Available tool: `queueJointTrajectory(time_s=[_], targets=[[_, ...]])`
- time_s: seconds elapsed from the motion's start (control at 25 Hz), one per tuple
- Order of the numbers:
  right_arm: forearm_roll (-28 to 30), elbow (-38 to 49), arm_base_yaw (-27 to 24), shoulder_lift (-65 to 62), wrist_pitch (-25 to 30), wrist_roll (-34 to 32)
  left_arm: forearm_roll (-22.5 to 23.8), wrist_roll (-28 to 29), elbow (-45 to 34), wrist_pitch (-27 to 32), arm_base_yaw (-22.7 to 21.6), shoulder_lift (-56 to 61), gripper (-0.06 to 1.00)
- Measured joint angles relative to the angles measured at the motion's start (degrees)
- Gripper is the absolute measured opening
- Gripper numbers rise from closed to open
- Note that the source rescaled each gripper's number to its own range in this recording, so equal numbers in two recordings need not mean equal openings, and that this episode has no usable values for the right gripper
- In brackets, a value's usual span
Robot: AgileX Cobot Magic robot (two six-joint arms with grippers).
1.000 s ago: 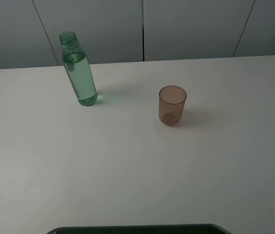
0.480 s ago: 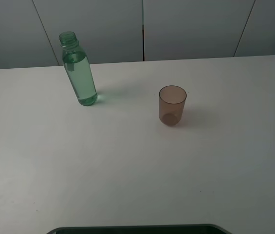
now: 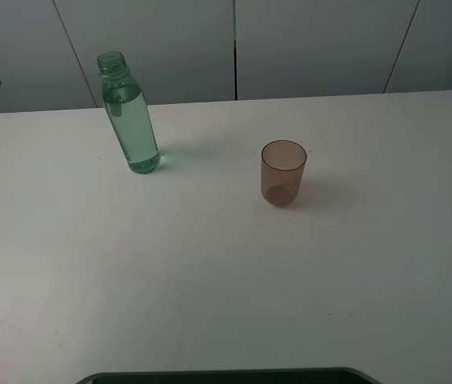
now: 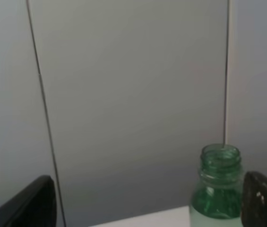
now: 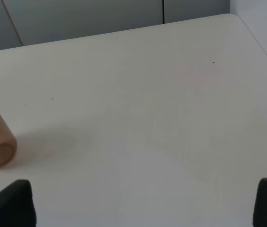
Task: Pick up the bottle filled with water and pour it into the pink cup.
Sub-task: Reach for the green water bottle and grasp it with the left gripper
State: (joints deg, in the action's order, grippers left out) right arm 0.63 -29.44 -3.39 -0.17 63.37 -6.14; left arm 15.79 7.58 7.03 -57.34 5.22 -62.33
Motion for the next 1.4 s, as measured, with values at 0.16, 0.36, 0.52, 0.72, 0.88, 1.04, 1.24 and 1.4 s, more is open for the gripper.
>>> queueJointTrajectory(time_s=[0.16, 0.36, 0.52, 0.72, 0.88, 1.04, 1.24, 1.4], targets=[[0.0, 0.0, 0.0, 0.0, 0.0, 0.0, 0.87, -1.28, -0.47, -4.94, 0.0, -5.93, 1.0], [0.0, 0.0, 0.0, 0.0, 0.0, 0.0, 1.54, -1.95, -0.36, -11.35, 0.0, -16.75, 1.0], [0.0, 0.0, 0.0, 0.0, 0.0, 0.0, 3.51, -2.42, 1.05, -11.45, 0.0, -24.77, 1.0], [0.0, 0.0, 0.0, 0.0, 0.0, 0.0, 6.4, -3.21, 3.8, -11.59, 0.0, -29.26, 1.0], [0.0, 0.0, 0.0, 0.0, 0.0, 0.0, 8.2, -3.21, 6.63, -11.72, 0.0, -30.21, 1.0], [0.0, 0.0, 0.0, 0.0, 0.0, 0.0, 8.46, -3.21, 8.51, -11.88, 0.0, -30.21, 1.0], [0.0, 0.0, 0.0, 0.0, 0.0, 0.0, 11.29, -1.49, 8.87, -11.77, 0.0, -30.21, 1.0], [0.0, 0.0, 0.0, 0.0, 0.0, 0.0, 13.91, 1.71, 10.31, -10.48, 0.0, -30.24, 1.0]])
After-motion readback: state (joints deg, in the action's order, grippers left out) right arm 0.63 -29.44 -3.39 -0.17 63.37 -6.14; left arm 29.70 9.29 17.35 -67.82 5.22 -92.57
